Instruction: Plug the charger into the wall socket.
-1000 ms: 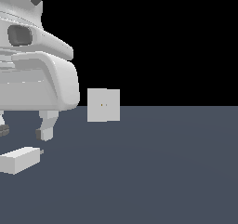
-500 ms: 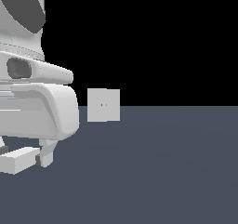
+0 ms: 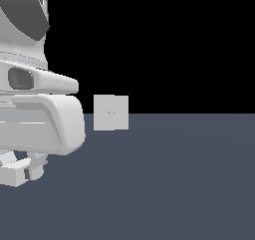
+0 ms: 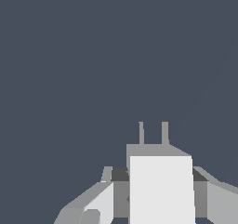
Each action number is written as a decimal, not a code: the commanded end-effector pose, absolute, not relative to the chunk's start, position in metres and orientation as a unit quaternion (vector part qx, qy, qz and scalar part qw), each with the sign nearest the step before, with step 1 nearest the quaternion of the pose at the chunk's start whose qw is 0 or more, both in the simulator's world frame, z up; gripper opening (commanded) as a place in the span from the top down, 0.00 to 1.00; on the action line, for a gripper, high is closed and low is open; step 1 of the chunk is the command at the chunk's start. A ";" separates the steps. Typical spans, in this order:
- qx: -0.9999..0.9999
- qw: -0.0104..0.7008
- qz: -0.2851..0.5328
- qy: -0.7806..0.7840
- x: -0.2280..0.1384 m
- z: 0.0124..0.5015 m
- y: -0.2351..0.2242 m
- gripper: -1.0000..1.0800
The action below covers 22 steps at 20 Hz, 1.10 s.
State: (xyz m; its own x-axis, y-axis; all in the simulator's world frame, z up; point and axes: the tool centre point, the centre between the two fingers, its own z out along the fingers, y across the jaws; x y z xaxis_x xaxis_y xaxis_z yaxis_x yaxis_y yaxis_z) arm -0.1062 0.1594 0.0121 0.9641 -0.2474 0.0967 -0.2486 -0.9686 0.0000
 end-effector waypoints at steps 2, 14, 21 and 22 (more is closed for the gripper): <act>0.991 0.006 0.048 -0.125 -0.106 0.012 0.159 1.00; 0.993 0.005 0.048 -0.103 -0.101 0.019 0.146 1.00; 0.997 0.004 0.049 -0.063 -0.090 0.033 0.123 1.00; 0.997 0.003 0.049 -0.056 -0.088 0.035 0.119 1.00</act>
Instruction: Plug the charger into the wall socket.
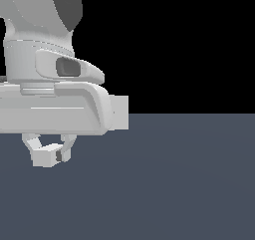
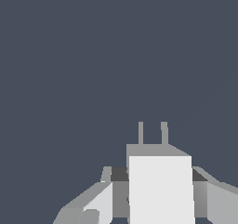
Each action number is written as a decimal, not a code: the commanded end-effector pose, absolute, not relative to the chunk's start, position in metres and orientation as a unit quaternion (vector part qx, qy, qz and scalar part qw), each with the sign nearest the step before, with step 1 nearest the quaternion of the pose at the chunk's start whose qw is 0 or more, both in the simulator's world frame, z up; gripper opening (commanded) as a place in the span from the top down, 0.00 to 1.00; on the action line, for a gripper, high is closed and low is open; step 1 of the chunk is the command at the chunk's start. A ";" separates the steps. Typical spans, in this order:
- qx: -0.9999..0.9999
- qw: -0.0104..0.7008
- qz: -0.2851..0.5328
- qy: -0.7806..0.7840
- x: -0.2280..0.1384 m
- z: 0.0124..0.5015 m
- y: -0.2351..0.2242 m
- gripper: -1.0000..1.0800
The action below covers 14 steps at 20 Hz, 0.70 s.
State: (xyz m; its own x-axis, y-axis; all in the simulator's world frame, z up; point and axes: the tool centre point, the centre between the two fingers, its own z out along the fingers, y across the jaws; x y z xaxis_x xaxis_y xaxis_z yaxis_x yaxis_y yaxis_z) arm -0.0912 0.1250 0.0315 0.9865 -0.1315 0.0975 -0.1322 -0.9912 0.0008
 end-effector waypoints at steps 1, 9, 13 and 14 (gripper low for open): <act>0.998 0.003 0.049 -0.048 -0.086 0.038 0.114 1.00; 0.999 0.000 0.049 0.014 -0.063 0.059 0.080 1.00; 0.998 -0.002 0.049 0.045 -0.050 0.069 0.065 1.00; 0.997 -0.002 0.049 0.053 -0.047 0.072 0.061 1.00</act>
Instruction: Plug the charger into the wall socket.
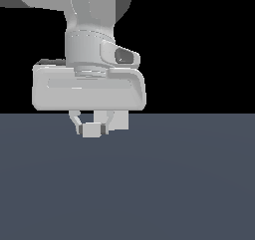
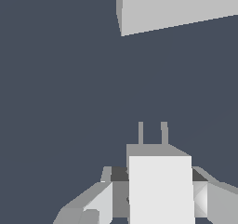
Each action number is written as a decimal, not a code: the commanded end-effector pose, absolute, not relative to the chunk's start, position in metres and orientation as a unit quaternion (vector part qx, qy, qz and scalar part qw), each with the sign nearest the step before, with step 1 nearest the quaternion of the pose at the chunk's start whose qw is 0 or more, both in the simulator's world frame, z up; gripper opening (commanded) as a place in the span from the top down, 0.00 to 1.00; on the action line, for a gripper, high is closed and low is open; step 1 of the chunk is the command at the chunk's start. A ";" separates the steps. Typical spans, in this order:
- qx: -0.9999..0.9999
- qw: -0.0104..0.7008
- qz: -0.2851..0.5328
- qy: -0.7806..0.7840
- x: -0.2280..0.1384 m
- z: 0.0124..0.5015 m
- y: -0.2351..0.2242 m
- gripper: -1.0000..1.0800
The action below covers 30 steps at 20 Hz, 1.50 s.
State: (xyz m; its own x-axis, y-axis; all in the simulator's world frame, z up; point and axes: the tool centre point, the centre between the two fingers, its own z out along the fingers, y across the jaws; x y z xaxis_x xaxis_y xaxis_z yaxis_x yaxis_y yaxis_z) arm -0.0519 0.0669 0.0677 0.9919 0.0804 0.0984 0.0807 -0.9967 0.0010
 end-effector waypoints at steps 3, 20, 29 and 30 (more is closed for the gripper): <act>-0.996 0.004 -0.049 -0.076 -0.037 0.080 0.051 1.00; -0.989 0.007 -0.048 -0.139 -0.004 0.100 0.026 1.00; -0.989 0.007 -0.048 -0.138 0.000 0.100 0.027 1.00; -0.989 0.007 -0.048 -0.138 0.002 0.100 0.027 1.00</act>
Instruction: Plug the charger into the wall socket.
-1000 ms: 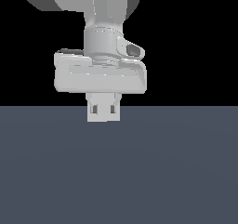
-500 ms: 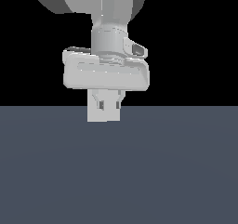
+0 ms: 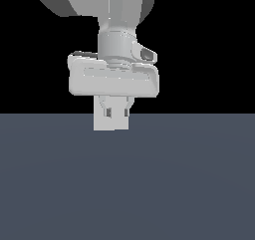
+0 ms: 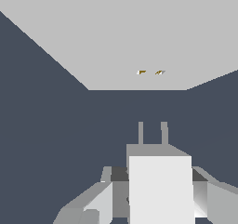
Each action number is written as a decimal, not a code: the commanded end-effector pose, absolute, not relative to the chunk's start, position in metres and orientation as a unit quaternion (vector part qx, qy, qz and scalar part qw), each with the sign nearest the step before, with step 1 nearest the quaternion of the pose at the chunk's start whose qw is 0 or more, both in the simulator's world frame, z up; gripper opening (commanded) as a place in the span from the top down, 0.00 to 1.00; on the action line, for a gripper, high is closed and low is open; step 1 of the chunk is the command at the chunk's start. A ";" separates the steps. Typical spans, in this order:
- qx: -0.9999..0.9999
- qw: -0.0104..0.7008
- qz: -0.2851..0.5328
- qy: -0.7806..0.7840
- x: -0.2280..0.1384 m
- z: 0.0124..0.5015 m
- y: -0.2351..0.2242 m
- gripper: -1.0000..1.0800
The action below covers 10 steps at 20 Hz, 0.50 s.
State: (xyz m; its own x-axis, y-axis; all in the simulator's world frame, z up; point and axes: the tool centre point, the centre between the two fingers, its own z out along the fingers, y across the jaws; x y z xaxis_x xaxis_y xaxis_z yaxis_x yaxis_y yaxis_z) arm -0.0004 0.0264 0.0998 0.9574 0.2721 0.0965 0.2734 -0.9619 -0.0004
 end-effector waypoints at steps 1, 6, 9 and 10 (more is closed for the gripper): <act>-0.989 0.007 -0.048 -0.138 0.004 0.100 0.028 1.00; -0.989 0.007 -0.048 -0.138 0.021 0.100 0.033 1.00; -0.989 0.007 -0.048 -0.139 0.032 0.100 0.036 1.00; -0.989 0.007 -0.048 -0.139 0.034 0.100 0.037 1.00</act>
